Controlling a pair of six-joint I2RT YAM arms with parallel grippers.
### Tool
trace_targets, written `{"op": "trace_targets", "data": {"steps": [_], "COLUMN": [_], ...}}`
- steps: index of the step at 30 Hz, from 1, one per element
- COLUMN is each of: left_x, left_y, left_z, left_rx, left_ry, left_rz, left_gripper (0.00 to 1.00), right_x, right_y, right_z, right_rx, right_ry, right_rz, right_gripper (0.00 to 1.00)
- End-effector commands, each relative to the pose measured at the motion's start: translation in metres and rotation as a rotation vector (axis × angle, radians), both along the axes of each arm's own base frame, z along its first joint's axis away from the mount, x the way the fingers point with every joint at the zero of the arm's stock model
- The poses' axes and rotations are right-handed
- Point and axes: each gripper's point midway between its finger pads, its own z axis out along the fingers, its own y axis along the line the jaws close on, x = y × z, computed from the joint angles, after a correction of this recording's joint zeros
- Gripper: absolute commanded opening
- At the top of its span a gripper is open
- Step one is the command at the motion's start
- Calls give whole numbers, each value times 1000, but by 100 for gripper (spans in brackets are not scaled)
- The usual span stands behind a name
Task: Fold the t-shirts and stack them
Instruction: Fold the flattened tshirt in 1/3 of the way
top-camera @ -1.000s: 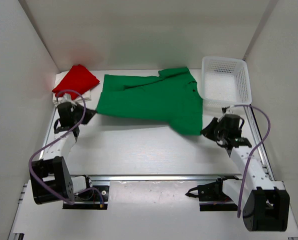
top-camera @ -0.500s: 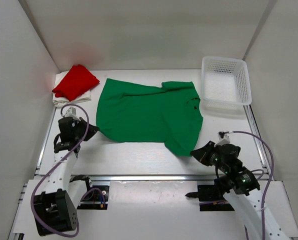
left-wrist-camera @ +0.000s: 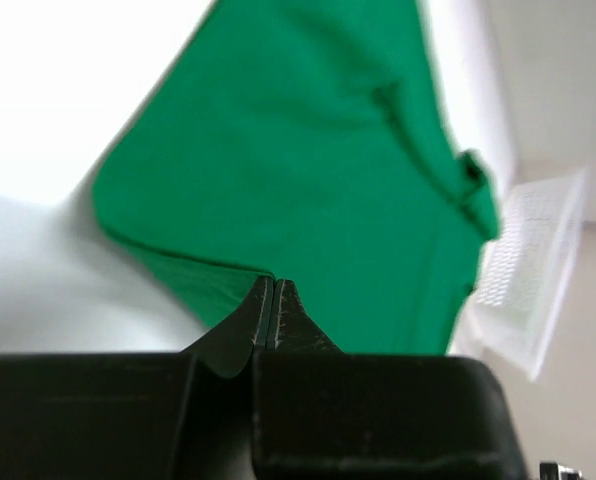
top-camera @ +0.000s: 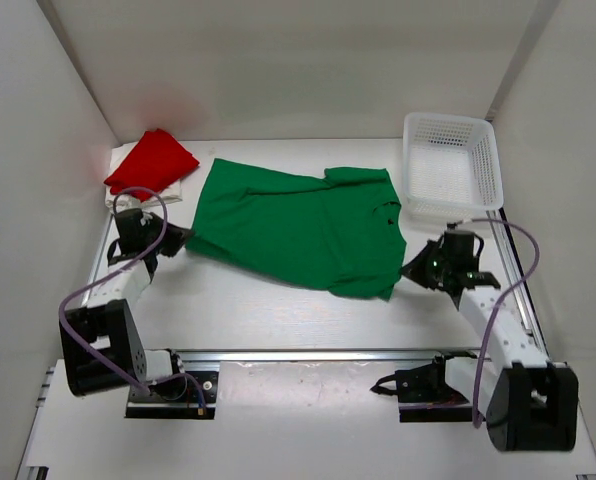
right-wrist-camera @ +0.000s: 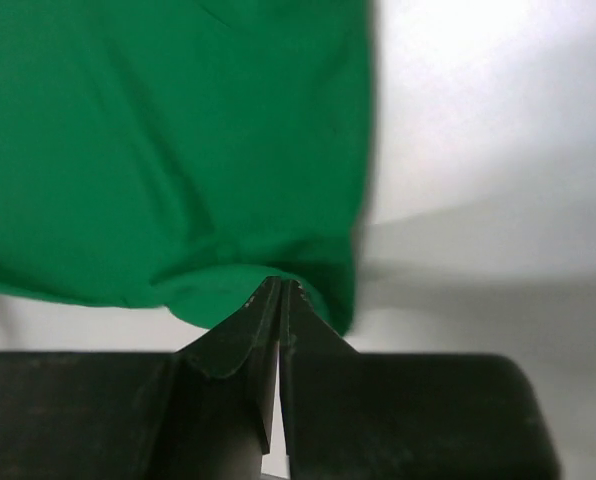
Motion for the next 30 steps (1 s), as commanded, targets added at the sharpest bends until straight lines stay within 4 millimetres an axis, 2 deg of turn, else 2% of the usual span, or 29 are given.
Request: {"op": "trace_targets", "data": {"steps": [1,3,4,7,8,10,11,12,13,14,16,17,18,20,21,23,24,25,27,29,30], "left_x": [48,62,70,86,91,99,104,105,107,112,113,116,116,119,121,124,127,127,132,130,130], "left_y": [1,5,7,10,11,21,22,20,21,20,19,19,19,20,20,20,22,22,23,23,25], "left_z": [53,57,55,37,30,20,15,4,3,0,-17,-21,-26,-29,-30,-27,-21,-20,-13,-10,-7], "left_rx": [-9,-9,-8,7,7,6,7,12,22,25,16,8,2,-2,-3,-1,10,8,18,22,23], "left_ry": [-164,-166,-159,-105,-87,-63,-50,-22,-21,-14,28,30,40,40,38,29,12,10,-9,-12,-19], "left_rz": [16,25,26,21,19,44,48,41,41,34,34,33,34,33,30,28,25,23,18,2,3], "left_gripper": [0,0,0,0,0,0,0,0,0,0,0,0,0,0,0,0,0,1,9,25,31], "right_x": [64,90,98,132,139,159,164,174,184,188,207,209,217,233,236,250,251,258,263,267,266], "right_y": [9,6,5,6,6,6,8,8,8,9,5,3,7,3,4,2,2,6,4,5,10], "right_z": [52,67,61,76,69,78,67,74,74,63,71,59,70,67,59,68,57,66,61,68,70], "right_rx": [-44,-66,-69,-83,-81,-97,-99,-104,-106,-106,-115,-113,-118,-130,-132,-142,-145,-150,-165,-171,-169], "right_ry": [-212,-250,-229,-258,-240,-253,-226,-246,-238,-204,-227,-192,-217,-204,-188,-207,-173,-195,-182,-197,-209], "right_rz": [145,135,131,140,147,150,161,164,160,173,170,167,182,182,186,178,187,193,185,178,184], "right_gripper": [0,0,0,0,0,0,0,0,0,0,0,0,1,0,0,0,0,0,0,10,18]}}
